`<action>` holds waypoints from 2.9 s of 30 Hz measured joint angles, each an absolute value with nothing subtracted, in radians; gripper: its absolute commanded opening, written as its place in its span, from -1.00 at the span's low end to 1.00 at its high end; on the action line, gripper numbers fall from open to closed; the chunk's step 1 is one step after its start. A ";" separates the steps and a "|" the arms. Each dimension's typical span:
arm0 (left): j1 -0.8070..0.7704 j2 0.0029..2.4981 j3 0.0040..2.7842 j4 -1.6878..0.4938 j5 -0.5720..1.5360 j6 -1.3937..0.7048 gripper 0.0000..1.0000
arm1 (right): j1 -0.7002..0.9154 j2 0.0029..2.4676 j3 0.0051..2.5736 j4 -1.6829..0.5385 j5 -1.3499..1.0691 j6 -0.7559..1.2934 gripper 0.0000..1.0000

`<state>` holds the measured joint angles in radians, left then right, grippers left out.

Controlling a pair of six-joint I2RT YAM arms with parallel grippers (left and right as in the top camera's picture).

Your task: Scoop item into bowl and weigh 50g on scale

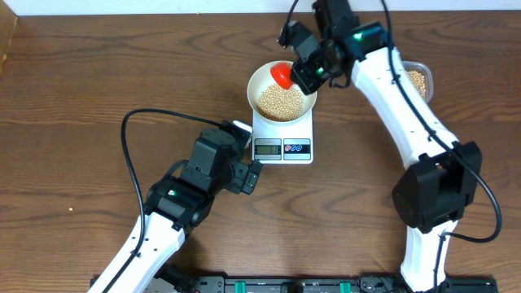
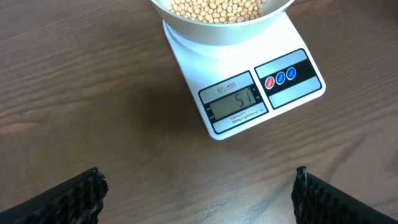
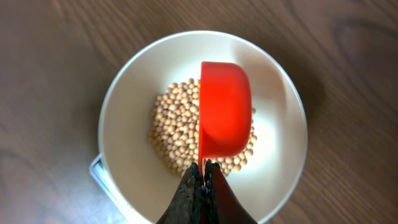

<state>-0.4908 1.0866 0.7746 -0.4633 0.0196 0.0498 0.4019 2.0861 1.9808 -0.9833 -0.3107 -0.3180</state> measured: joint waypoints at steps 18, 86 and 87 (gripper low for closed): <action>-0.491 1.087 0.775 -0.463 0.020 0.050 0.94 | 0.455 2.088 1.820 -0.802 -0.144 -0.300 -0.97; -0.491 1.087 0.775 -0.463 0.020 0.050 0.95 | 0.199 2.087 1.800 -0.826 -0.806 -0.182 -0.98; -0.491 1.087 0.775 -0.463 0.020 0.050 0.94 | 0.203 2.087 1.800 -0.826 -0.800 -0.183 -0.98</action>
